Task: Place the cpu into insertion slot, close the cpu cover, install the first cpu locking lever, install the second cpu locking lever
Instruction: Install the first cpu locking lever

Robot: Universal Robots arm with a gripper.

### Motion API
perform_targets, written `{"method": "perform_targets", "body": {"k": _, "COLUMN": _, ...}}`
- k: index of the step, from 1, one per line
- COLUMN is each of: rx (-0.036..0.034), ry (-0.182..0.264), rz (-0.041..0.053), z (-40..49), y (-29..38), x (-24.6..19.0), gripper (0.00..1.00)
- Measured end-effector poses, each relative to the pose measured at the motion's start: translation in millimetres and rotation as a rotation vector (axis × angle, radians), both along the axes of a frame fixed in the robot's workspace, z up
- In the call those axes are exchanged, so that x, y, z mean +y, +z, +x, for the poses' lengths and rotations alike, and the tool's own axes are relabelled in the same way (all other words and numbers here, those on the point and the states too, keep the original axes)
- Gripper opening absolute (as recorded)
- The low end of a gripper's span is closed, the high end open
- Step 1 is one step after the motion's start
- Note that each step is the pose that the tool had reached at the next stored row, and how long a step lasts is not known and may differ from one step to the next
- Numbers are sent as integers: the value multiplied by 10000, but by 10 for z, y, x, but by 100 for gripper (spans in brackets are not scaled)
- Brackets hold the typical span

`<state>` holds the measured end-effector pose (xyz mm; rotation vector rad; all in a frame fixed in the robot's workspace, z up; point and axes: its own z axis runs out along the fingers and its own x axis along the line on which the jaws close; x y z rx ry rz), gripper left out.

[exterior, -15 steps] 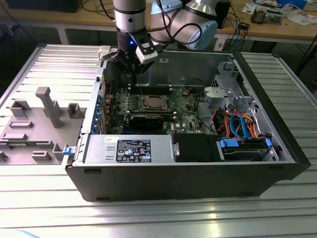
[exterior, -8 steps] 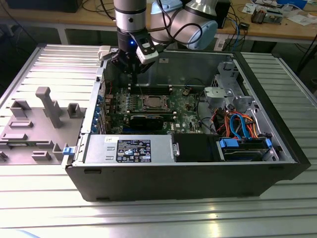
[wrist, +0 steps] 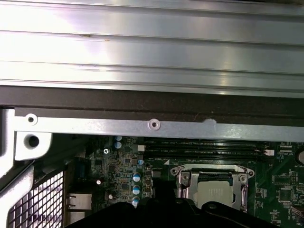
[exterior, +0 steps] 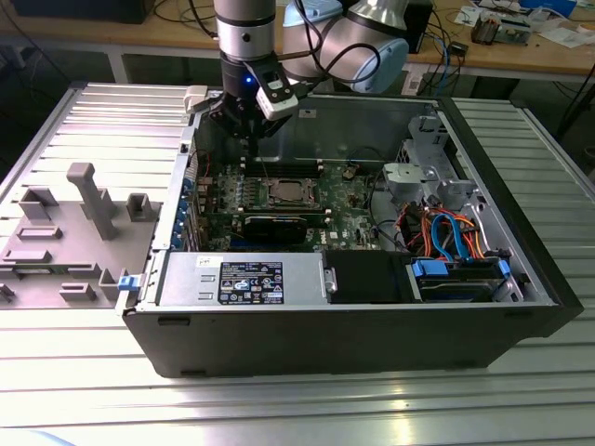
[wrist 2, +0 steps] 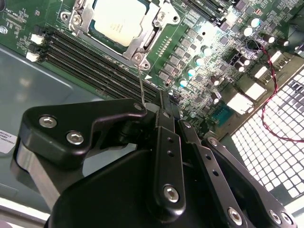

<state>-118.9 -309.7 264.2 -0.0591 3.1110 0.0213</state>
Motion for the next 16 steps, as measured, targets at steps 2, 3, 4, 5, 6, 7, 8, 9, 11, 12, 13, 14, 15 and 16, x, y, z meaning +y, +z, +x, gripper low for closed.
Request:
{"method": "perform_targets", "body": {"k": 2, "rx": 0, "ry": 0, "rz": 0, "z": 6, "y": 0, "x": 0, "gripper": 11}}
{"method": "perform_targets", "body": {"k": 3, "rx": 0, "ry": -2, "rz": 0, "z": 8, "y": 0, "x": 0, "gripper": 11}}
{"method": "perform_targets", "body": {"k": 4, "rx": 0, "ry": -2, "rz": 0, "z": 9, "y": 0, "x": 0, "gripper": 11}}
{"method": "perform_targets", "body": {"k": 5, "rx": 0, "ry": -1, "rz": 0, "z": 12, "y": 0, "x": 0, "gripper": 11}}
{"method": "perform_targets", "body": {"k": 6, "rx": 0, "ry": 0, "rz": -1, "z": 16, "y": 0, "x": 0, "gripper": 11}}
{"method": "perform_targets", "body": {"k": 7, "rx": 0, "ry": -1, "rz": -1, "z": 18, "y": 0, "x": 0, "gripper": 11}}
{"method": "perform_targets", "body": {"k": 8, "rx": 1, "ry": 0, "rz": -1, "z": 24, "y": 0, "x": 0, "gripper": 11}}
{"method": "perform_targets", "body": {"k": 9, "rx": 0, "ry": -1, "rz": -1, "z": 31, "y": 0, "x": 0, "gripper": 11}}
{"method": "perform_targets", "body": {"k": 11, "rx": 0, "ry": -1, "rz": 0, "z": 36, "y": 0, "x": 0, "gripper": 11}}
{"method": "perform_targets", "body": {"k": 12, "rx": 0, "ry": 0, "rz": 0, "z": 41, "y": 0, "x": 0, "gripper": 11}}
{"method": "perform_targets", "body": {"k": 13, "rx": 0, "ry": -1, "rz": 0, "z": 44, "y": 0, "x": 0, "gripper": 11}}
{"method": "perform_targets", "body": {"k": 14, "rx": 0, "ry": -1, "rz": -1, "z": 46, "y": 0, "x": 0, "gripper": 11}}
{"method": "perform_targets", "body": {"k": 15, "rx": 0, "ry": -1, "rz": 0, "z": 49, "y": 0, "x": 0, "gripper": 11}}
{"method": "perform_targets", "body": {"k": 16, "rx": 0, "ry": -2, "rz": 0, "z": 52, "y": 0, "x": 0, "gripper": 11}}
